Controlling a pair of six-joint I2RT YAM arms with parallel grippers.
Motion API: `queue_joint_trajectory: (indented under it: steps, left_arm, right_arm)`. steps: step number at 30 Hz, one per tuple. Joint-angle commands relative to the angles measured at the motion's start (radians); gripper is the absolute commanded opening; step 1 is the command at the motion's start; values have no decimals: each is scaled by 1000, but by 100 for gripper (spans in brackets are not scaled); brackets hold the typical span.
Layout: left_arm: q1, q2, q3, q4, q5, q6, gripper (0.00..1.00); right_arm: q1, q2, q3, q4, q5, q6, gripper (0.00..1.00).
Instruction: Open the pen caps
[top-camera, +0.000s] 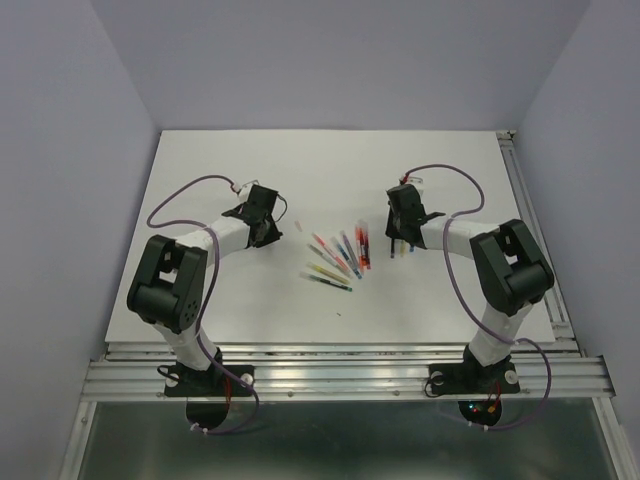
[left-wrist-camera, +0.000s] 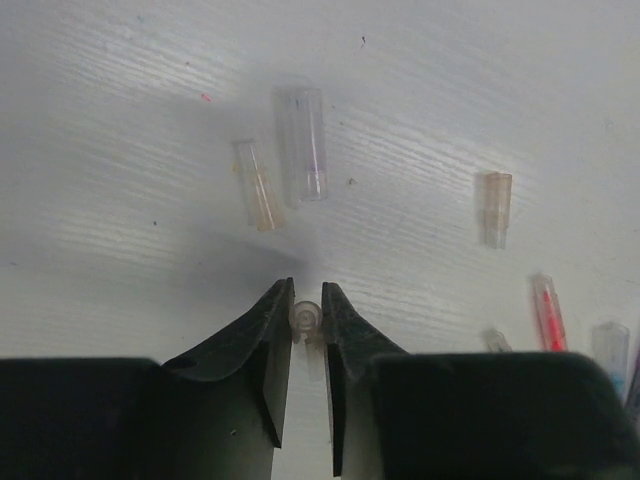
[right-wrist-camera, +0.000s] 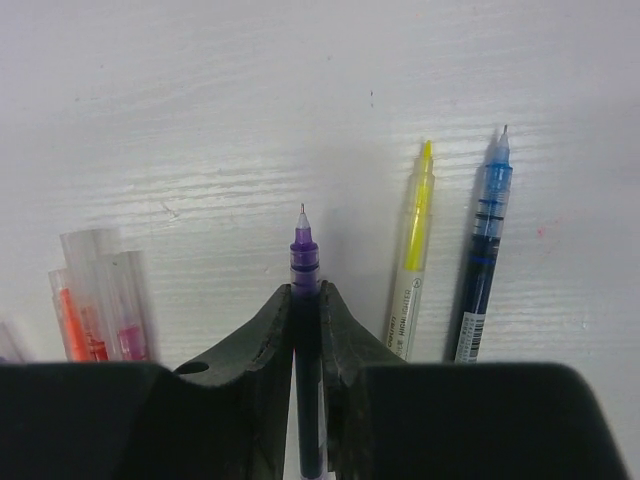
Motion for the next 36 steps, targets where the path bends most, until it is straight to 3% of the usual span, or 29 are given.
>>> queue_joint_trajectory:
  steps: [1,3,5,13,17,19,20,22,23,29,36]
  left_arm:
    - [6,4,46,-20,-8,21,40]
    - [5,1,47,-17,-3,26,53]
    - [5,-4,49,-16,0,27,60]
    - [6,-43,58,-8,34,38,67]
    - [5,-108,50,6,63,50,78]
    - [5,-151,38,13,80,53,85]
    - [5,-166,33,13,81,53,88]
    - [5,-200,16,16,90,53,96]
    - [5,-236,9,19,89,53,98]
    - [5,-401,-63,42,84,35,99]
    - [5,-484,-117,47,83,24,99]
  right_arm:
    - [-6,13,63,-25,67,-1,19]
    - [-6,10,63,-26,63,-6,25]
    - [-6,2,64,-26,63,-7,28]
    - [-6,-42,75,-46,24,-22,34]
    - [-6,-93,73,-51,-15,-33,37]
    - [-6,-125,69,-59,-55,-39,53]
    - [-6,-136,69,-65,-69,-44,73]
    - [-6,-166,57,-65,-117,-50,97]
    - [-6,-175,53,-62,-129,-56,100]
    - [-3,-199,41,-60,-156,-65,100]
    - [44,-122,107,-108,-124,-76,100]
